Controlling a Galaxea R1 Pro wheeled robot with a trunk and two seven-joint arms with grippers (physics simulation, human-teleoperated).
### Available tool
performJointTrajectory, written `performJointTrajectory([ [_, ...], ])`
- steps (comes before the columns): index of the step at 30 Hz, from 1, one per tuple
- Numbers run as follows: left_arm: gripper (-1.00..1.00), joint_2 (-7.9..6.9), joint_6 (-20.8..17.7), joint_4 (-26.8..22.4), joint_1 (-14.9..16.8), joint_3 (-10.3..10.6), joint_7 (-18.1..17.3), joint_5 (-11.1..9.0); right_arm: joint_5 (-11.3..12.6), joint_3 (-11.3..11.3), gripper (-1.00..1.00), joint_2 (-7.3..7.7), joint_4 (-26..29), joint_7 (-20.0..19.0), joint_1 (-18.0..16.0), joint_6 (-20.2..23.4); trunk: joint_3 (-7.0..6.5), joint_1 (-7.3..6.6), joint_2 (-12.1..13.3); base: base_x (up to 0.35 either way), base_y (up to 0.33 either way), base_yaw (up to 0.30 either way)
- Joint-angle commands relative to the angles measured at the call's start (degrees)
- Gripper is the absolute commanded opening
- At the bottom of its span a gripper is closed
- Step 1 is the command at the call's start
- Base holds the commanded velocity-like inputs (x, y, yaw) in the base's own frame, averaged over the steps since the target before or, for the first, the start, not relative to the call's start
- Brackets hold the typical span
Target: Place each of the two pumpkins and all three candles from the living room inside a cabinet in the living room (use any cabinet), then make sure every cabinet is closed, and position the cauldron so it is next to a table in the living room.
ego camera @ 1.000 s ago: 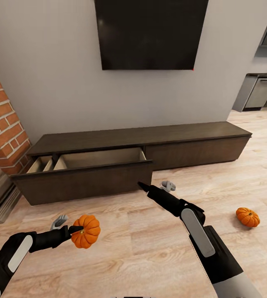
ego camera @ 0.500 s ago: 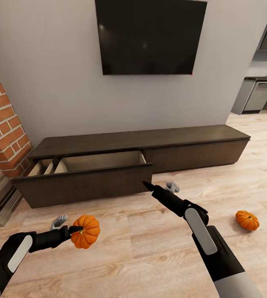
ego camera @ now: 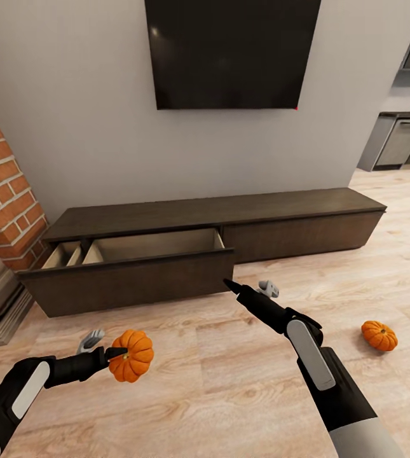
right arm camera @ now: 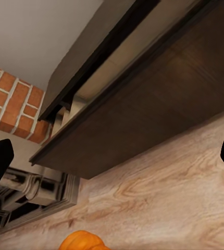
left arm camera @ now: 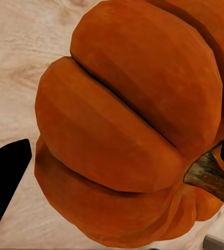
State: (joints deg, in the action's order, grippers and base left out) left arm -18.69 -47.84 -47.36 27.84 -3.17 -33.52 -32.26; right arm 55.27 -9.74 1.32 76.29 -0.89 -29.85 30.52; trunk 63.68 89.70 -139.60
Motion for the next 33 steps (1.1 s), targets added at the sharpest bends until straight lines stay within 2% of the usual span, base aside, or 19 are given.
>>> performJointTrajectory([
  [1,-1.00,0.03,-0.3,0.0,0.0,-0.1,-0.1,0.0,0.0,0.0,1.00,0.02,0.0,-0.1,0.0,0.2,-0.04,-0.24,0.4,0.000,0.000,0.000],
  [22,-1.00,0.04,-0.3,0.0,0.0,-0.1,-0.1,0.0,0.0,0.0,1.00,0.09,0.0,-0.2,0.0,0.2,-1.85,-4.85,8.8,0.000,0.000,0.000],
  [29,-1.00,0.06,-0.3,0.0,0.0,-0.1,-0.1,0.0,0.0,0.0,1.00,0.09,-0.1,-0.6,0.0,0.2,-2.95,-6.39,11.6,0.000,0.000,-0.002],
  [33,-1.00,0.06,-0.3,0.0,0.0,-0.1,-0.1,0.0,0.0,0.0,1.00,0.09,-0.3,-0.8,0.0,0.2,-3.66,-7.27,13.2,0.000,0.000,-0.178],
])
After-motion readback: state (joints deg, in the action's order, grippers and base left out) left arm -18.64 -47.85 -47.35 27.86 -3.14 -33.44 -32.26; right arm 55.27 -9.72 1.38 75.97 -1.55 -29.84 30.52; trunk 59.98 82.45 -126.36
